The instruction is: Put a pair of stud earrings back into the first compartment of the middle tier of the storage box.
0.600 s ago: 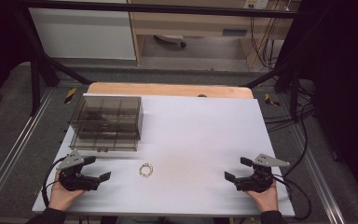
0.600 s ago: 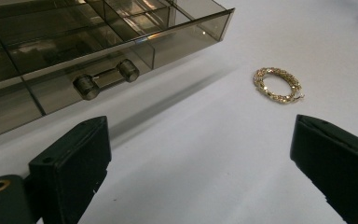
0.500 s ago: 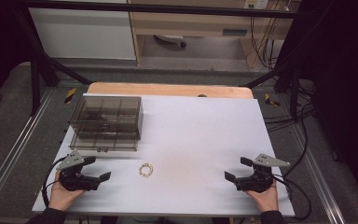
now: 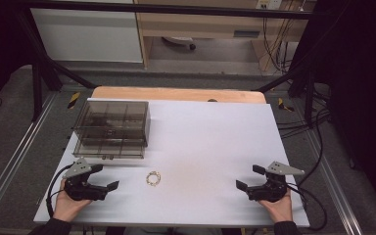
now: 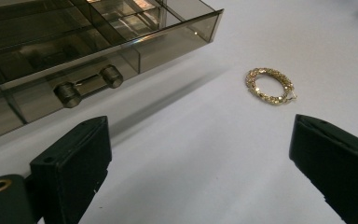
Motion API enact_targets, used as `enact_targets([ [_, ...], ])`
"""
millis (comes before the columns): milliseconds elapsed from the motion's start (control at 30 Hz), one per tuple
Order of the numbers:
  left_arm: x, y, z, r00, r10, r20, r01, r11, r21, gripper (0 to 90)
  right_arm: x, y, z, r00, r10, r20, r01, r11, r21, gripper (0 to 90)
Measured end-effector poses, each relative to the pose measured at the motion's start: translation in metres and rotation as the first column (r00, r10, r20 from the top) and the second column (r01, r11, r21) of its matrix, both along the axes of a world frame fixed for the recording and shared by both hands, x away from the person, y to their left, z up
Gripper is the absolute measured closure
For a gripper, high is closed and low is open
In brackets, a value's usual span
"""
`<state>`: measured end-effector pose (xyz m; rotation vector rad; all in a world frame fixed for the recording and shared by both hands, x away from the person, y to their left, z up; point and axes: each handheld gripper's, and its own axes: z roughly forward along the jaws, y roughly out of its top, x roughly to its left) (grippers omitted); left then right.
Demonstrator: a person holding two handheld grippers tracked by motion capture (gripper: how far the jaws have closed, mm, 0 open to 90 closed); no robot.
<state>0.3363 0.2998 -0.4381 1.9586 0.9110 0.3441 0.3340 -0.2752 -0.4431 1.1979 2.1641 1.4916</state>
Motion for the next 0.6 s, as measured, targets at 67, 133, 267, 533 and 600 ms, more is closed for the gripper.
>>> enact_targets([
  [67,-0.001,-0.003,0.000,1.0000,-0.002,-0.003,0.002,1.0000,0.004,5.5,0.000,0.000,0.000,1.0000,0.002,0.000,-0.002,1.000,0.000,0.5],
  [133,-0.001,-0.005,0.001,1.0000,-0.007,-0.005,0.007,1.0000,0.007,5.6,0.000,0.000,0.000,1.0000,0.002,-0.002,-0.002,1.000,-0.001,0.5],
  [267,-0.002,-0.010,0.001,0.9998,-0.020,-0.009,0.020,0.9997,0.016,6.0,0.001,0.000,0.000,1.0000,0.002,-0.002,-0.002,1.000,-0.004,0.5],
  [533,-0.004,-0.021,0.003,0.9991,-0.036,-0.023,0.037,0.9990,0.024,8.0,0.000,0.000,0.000,1.0000,0.000,-0.003,0.000,1.000,-0.007,0.5],
  [600,-0.004,-0.026,0.004,0.9988,-0.042,-0.026,0.043,0.9986,0.031,8.6,0.000,0.000,0.000,1.0000,-0.001,-0.003,0.001,1.000,-0.006,0.5],
])
